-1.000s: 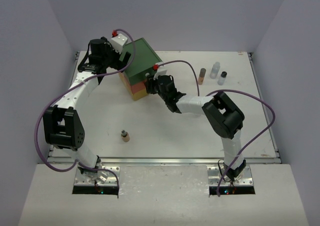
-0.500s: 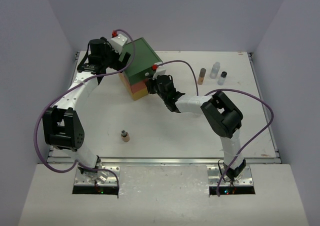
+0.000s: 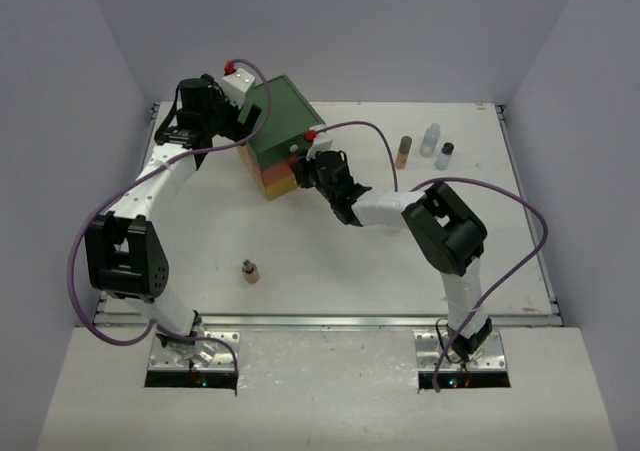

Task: Organize the makeup

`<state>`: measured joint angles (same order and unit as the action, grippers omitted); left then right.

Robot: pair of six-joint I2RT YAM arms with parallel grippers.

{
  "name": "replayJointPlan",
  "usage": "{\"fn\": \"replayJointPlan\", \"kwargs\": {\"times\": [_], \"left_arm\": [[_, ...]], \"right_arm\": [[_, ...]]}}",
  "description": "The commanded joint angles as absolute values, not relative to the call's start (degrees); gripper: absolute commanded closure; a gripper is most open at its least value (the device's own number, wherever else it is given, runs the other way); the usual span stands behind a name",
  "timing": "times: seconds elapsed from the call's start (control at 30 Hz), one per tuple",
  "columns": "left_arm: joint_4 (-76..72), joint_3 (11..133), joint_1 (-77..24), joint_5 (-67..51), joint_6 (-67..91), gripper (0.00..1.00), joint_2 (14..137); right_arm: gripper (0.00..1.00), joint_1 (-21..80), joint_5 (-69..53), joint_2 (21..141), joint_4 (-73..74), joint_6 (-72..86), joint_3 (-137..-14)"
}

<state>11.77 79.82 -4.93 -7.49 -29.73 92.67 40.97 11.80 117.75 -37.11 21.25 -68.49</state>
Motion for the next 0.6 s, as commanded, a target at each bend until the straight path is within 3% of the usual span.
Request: {"fn": "replayJointPlan", "kwargs": {"times": [0.0,0.4,0.5,0.57], "left_arm": [[15.0,78.8,-5.6,-6.6,-30.5,0.0,91.4],[15.3,79.0,-5.5,-6.6,-29.4,0.0,91.8],[15.4,78.8,-5.6,-6.4,-29.4,0.0,91.8],[15.4,78.8,-5.5,-6.5,-29.3,0.0,91.6]], "right_arm": [[1.0,40.8,11.2,111.7,-38.5,18.8,-63.2],[0.99,43.0,9.7,99.6,-37.0,16.3,-47.4],[0.92,43.0,9.2,98.1,-35.4,15.6,-45.9],[0.75,43.0,9.4,96.9,-32.6,15.6,-46.0]]}}
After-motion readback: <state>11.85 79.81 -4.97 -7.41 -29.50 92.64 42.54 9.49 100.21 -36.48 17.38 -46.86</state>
